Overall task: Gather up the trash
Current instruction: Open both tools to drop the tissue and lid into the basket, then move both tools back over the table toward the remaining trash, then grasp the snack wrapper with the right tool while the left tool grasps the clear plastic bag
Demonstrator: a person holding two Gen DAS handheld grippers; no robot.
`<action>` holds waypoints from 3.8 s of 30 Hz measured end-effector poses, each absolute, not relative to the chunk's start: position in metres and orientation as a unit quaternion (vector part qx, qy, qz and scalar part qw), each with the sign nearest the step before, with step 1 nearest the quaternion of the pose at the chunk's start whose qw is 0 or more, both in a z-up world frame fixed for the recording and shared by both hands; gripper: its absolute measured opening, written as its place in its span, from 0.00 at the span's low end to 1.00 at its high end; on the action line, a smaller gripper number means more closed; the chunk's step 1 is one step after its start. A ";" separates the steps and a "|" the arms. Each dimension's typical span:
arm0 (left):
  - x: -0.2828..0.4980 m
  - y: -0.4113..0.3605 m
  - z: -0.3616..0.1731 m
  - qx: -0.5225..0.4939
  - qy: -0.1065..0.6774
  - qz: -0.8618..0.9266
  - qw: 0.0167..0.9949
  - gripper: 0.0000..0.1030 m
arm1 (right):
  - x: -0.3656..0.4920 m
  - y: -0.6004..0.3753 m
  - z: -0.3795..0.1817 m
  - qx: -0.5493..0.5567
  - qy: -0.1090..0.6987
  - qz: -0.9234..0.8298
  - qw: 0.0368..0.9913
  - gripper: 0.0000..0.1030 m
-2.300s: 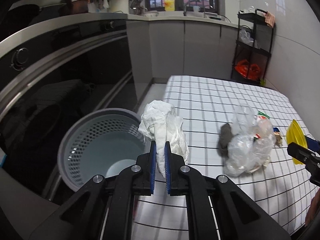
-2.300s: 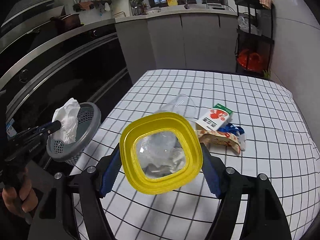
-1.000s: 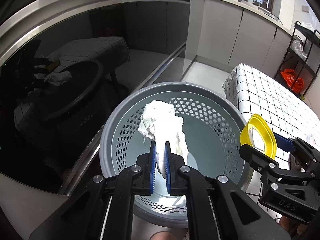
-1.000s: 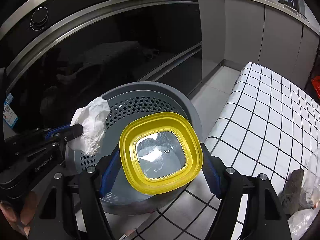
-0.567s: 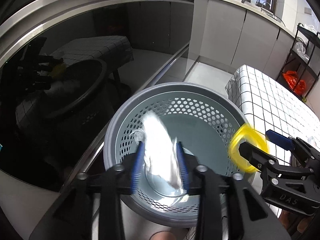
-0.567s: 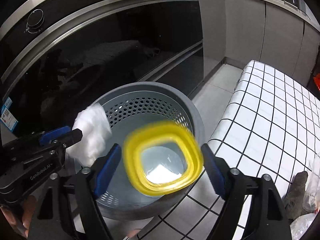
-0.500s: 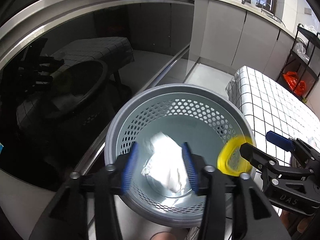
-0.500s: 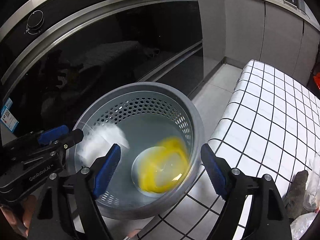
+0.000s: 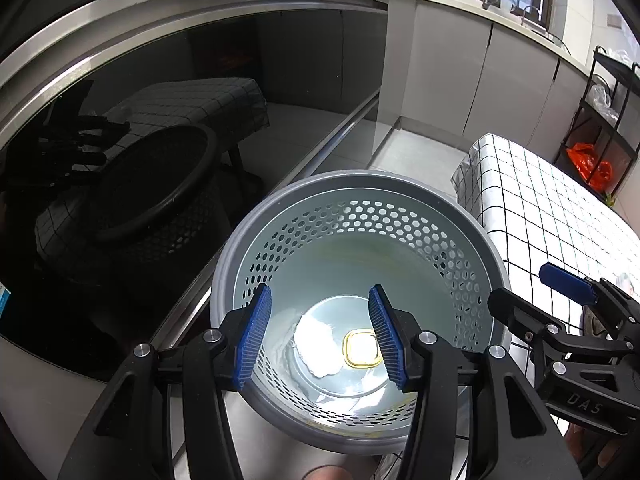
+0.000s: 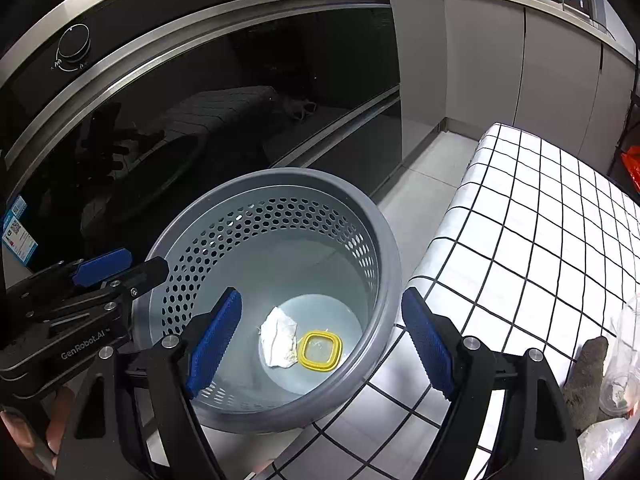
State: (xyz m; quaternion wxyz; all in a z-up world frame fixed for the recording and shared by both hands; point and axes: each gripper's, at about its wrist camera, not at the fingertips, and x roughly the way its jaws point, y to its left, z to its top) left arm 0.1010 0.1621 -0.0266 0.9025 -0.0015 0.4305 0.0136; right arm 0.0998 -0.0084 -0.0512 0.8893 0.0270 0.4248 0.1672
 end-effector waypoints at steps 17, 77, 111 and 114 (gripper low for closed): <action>0.089 0.151 -0.017 0.010 0.405 0.012 0.914 0.61 | 0.048 -0.035 -0.050 0.030 0.421 0.133 0.897 0.76; 0.017 -0.094 -0.042 0.082 0.385 -0.160 0.905 0.91 | -0.021 -0.357 -0.101 0.060 0.455 -0.118 0.881 0.71; 0.005 -0.121 -0.043 0.076 0.378 -0.204 0.900 0.92 | -0.058 -0.351 -0.061 0.124 0.420 -0.088 0.894 0.19; 0.018 -0.118 -0.048 0.061 0.392 -0.198 0.896 0.92 | -0.057 -0.355 -0.061 0.127 0.419 -0.086 0.895 0.19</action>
